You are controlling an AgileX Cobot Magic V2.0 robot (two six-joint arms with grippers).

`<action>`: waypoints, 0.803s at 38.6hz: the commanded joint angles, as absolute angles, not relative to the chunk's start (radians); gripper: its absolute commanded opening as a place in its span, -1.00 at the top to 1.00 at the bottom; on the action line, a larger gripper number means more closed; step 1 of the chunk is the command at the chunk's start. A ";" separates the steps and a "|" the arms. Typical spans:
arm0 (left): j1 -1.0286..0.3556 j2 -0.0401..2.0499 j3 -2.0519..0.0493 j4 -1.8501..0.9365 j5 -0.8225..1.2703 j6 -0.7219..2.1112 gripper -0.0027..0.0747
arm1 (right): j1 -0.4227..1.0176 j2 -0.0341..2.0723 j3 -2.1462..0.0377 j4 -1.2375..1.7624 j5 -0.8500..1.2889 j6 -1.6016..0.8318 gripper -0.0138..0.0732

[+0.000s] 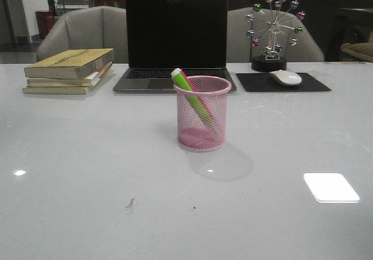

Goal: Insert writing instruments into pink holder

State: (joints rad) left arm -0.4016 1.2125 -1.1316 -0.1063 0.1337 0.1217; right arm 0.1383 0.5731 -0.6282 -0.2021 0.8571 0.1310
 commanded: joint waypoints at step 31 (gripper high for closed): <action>-0.043 0.463 -0.613 -0.106 0.574 0.117 0.16 | 0.133 0.573 -0.656 -0.230 0.800 0.132 -0.17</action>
